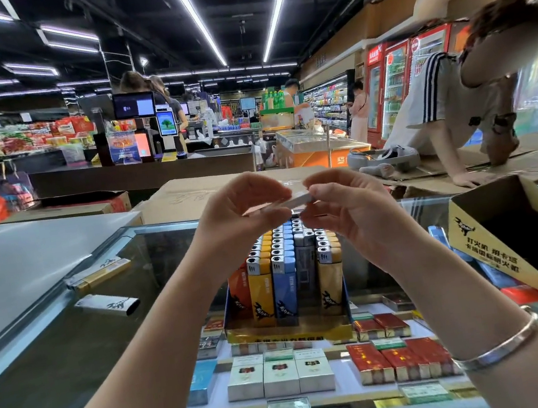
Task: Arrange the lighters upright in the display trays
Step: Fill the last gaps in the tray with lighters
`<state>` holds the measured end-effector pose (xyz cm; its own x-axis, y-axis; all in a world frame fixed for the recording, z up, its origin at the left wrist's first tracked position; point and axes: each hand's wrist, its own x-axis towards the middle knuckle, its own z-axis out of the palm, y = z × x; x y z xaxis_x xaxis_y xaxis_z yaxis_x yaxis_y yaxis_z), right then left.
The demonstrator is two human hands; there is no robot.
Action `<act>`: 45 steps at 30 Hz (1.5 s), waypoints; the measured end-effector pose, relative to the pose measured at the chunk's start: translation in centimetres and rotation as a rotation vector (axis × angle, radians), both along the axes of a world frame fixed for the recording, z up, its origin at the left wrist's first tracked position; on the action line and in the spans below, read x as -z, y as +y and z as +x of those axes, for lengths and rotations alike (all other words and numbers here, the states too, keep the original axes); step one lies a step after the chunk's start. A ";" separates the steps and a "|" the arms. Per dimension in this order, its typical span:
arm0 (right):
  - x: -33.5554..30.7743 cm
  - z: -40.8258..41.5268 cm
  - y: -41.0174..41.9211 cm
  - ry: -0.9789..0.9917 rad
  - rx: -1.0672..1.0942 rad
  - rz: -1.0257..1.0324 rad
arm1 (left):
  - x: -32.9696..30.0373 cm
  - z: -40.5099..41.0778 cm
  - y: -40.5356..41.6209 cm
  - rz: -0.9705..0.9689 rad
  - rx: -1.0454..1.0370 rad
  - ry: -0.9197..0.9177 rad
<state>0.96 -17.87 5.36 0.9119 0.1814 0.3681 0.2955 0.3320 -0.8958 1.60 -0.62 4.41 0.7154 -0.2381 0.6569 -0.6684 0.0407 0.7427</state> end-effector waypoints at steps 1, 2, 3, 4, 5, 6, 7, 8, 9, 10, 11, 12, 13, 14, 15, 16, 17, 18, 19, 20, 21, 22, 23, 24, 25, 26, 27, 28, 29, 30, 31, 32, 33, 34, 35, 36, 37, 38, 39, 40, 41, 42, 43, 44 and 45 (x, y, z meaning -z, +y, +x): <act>0.0 0.0 0.0 0.018 -0.008 0.022 | 0.1 0.1 0.0 0.035 -0.005 0.000; 0.1 0.1 0.0 0.029 -0.008 0.041 | 0.1 0.2 0.0 0.059 -0.005 0.003; 0.2 0.1 0.0 0.032 0.007 0.054 | 0.2 0.3 0.0 0.072 0.001 0.007; 0.2 0.2 0.0 0.027 0.044 0.060 | 0.1 0.4 0.1 0.084 0.009 0.011; 0.3 0.3 0.0 0.013 0.102 0.059 | 0.1 0.5 0.3 0.105 0.010 0.014; 0.3 0.4 -0.1 -0.011 0.170 0.054 | 0.1 0.6 0.6 0.149 -0.002 0.016; 0.2 0.5 -0.2 -0.049 0.237 0.040 | 0.0 0.8 1.0 0.216 -0.024 0.022; 0.2 0.5 -0.4 -0.100 0.298 0.015 | -0.1 0.8 1.4 0.302 -0.047 0.037; 0.1 0.5 -0.6 -0.154 0.348 -0.020 | -0.1 0.9 1.9 0.400 -0.061 0.062; 0.0 0.5 -0.7 -0.202 0.386 -0.058 | -0.1 1.0 2.3 0.503 -0.060 0.097; 0.0 0.5 -0.8 -0.241 0.410 -0.096 | 0.0 1.0 2.7 0.601 -0.046 0.141; -0.1 0.4 -0.9 -0.273 0.424 -0.136 | 0.1 1.0 2.9 0.690 -0.029 0.183; -0.2 0.4 -0.9 -0.302 0.430 -0.179 | 0.2 0.9 3.1 0.768 -0.019 0.211; -0.3 0.3 -0.9 -0.328 0.432 -0.224 | 0.3 1.0 3.1 0.833 -0.020 0.224; -0.3 0.2 -0.9 -0.351 0.430 -0.271 | 0.4 1.0 3.1 0.881 -0.027 0.232; -0.4 0.1 -0.9 -0.373 0.426 -0.317 | 0.5 1.0 3.0 0.909 -0.036 0.243; -0.4 0.0 -0.9 -0.397 0.420 -0.361 | 0.5 1.1 2.9 0.919 -0.044 0.260; -0.5 -0.1 -0.8 -0.421 0.414 -0.397 | 0.5 1.1 2.9 0.918 -0.048 0.279; -0.5 -0.2 -0.8 -0.445 0.411 -0.426 | 0.5 1.1 2.8 0.912 -0.050 0.295; -0.6 -0.3 -0.8 -0.468 0.411 -0.448 | 0.6 1.1 2.8 0.908 -0.051 0.302; -0.6 -0.4 -0.7 -0.489 0.412 -0.464 | 0.6 1.1 2.8 0.910 -0.057 0.301; -0.6 -0.4 -0.7 -0.508 0.411 -0.473 | 0.6 1.1 2.9 0.917 -0.065 0.295; -0.5 -0.5 -0.6 -0.526 0.408 -0.484 | 0.7 1.2 2.9 0.924 -0.073 0.291; -0.5 -0.5 -0.5 -0.548 0.408 -0.509 | 0.7 1.2 2.9 0.929 -0.077 0.289; -0.3 -0.5 -0.3 -0.577 0.413 -0.557 | 0.7 1.2 2.9 0.933 -0.078 0.288; -0.2 -0.5 -0.2 -0.610 0.423 -0.632 | 0.7 1.2 2.9 0.935 -0.075 0.286; 0.0 -0.4 0.0 -0.637 0.431 -0.721 | 0.7 1.2 2.9 0.940 -0.072 0.281; 0.3 -0.3 0.1 -0.656 0.429 -0.807 | 0.7 1.2 2.9 0.948 -0.070 0.272; 0.5 -0.2 0.2 -0.667 0.415 -0.881 | 0.7 1.2 2.9 0.958 -0.070 0.261; 0.7 -0.1 0.3 -0.670 0.399 -0.945 | 0.7 1.2 2.9 0.967 -0.074 0.250; 0.8 0.0 0.4 -0.663 0.388 -0.996 | 0.7 1.2 2.9 0.976 -0.078 0.241; 0.9 0.0 0.5 -0.645 0.382 -1.031 | 0.7 1.2 2.9 0.983 -0.083 0.236; 1.0 0.1 0.4 -0.624 0.377 -1.048 | 0.6 1.2 2.8 0.987 -0.086 0.237; 1.0 0.2 0.4 -0.603 0.371 -1.052 | 0.6 1.2 2.8 0.987 -0.086 0.242; 1.0 0.2 0.4 -0.585 0.367 -1.051 | 0.6 1.2 2.8 0.986 -0.084 0.245; 1.0 0.2 0.4 -0.572 0.363 -1.050 | 0.6 1.2 2.8 0.985 -0.083 0.244; 1.1 0.2 0.5 -0.562 0.360 -1.051 | 0.6 1.3 2.8 0.986 -0.083 0.239; 1.1 0.2 0.6 -0.553 0.357 -1.052 | 0.7 1.3 2.8 0.987 -0.081 0.235; 1.1 0.1 0.6 -0.546 0.350 -1.055 | 0.7 1.3 2.8 0.986 -0.077 0.237; 1.0 0.1 0.6 -0.540 0.341 -1.054 | 0.7 1.4 2.8 0.983 -0.071 0.241; 0.9 0.0 0.5 -0.533 0.337 -1.040 | 0.7 1.4 2.9 0.980 -0.068 0.244; 0.7 0.0 0.3 -0.522 0.351 -0.998 | 0.8 1.4 2.9 0.983 -0.068 0.236; 0.5 0.0 -0.1 -0.506 0.384 -0.926 | 0.8 1.4 2.9 0.991 -0.076 0.218; 0.1 0.0 -0.5 -0.486 0.432 -0.833 | 0.8 1.3 2.9 0.997 -0.090 0.195; -0.2 0.0 -0.9 -0.466 0.483 -0.735 | 0.8 1.3 2.9 0.997 -0.106 0.176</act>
